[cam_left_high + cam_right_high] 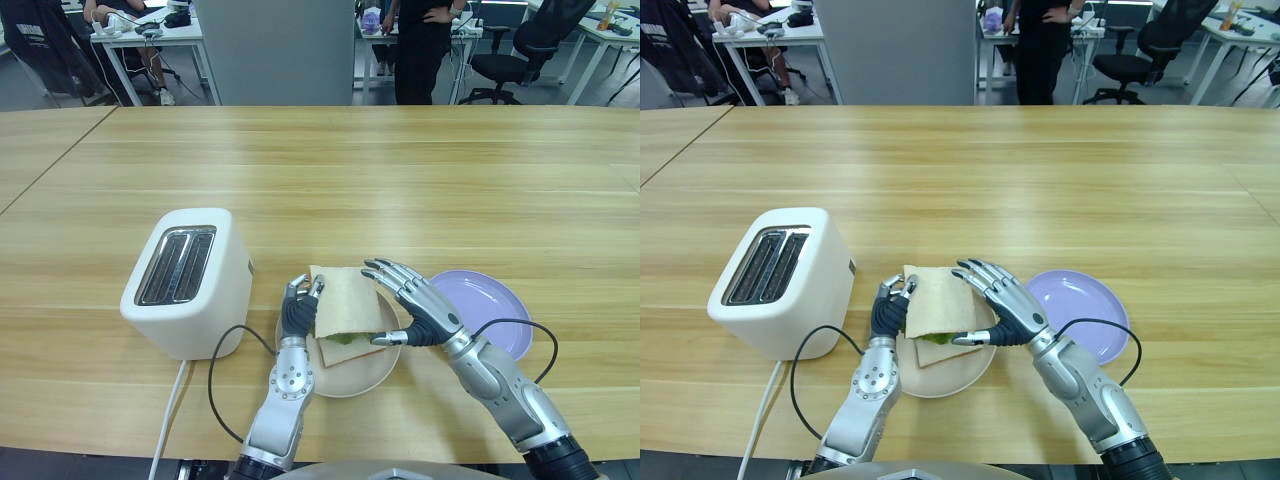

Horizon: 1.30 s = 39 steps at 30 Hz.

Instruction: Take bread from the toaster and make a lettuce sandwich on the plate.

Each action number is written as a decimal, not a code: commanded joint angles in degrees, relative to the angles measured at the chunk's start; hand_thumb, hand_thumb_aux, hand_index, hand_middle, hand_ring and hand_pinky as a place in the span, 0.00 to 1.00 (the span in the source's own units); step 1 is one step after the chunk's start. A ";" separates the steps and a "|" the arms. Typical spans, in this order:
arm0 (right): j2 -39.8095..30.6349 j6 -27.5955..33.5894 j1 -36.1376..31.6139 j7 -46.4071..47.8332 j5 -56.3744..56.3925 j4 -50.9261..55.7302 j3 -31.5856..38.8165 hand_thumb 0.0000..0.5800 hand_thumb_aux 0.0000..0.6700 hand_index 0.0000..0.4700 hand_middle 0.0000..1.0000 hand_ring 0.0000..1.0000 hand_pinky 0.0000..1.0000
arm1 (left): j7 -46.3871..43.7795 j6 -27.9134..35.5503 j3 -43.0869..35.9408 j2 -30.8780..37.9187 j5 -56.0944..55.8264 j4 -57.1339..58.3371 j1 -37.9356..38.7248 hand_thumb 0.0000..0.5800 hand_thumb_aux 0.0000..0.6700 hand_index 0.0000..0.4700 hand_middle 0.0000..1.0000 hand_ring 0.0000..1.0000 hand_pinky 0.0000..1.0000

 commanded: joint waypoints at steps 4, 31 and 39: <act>-1.38 -0.10 -0.38 0.95 -1.65 1.64 2.63 0.00 0.00 0.00 0.00 0.00 0.00 | 3.51 0.74 -3.78 -8.26 1.74 3.24 -0.65 1.00 1.00 0.98 1.00 1.00 1.00; -5.52 -6.52 -3.23 12.20 1.29 15.67 14.28 0.00 0.00 0.00 0.00 0.00 0.00 | 5.86 1.96 -3.68 -5.19 6.50 5.36 -0.57 1.00 1.00 0.98 1.00 1.00 1.00; -6.14 -7.54 -3.46 12.14 0.35 17.92 14.89 0.00 0.00 0.00 0.00 0.00 0.00 | 14.87 9.18 0.73 2.37 28.64 -5.90 -4.34 0.00 0.00 0.00 1.00 1.00 1.00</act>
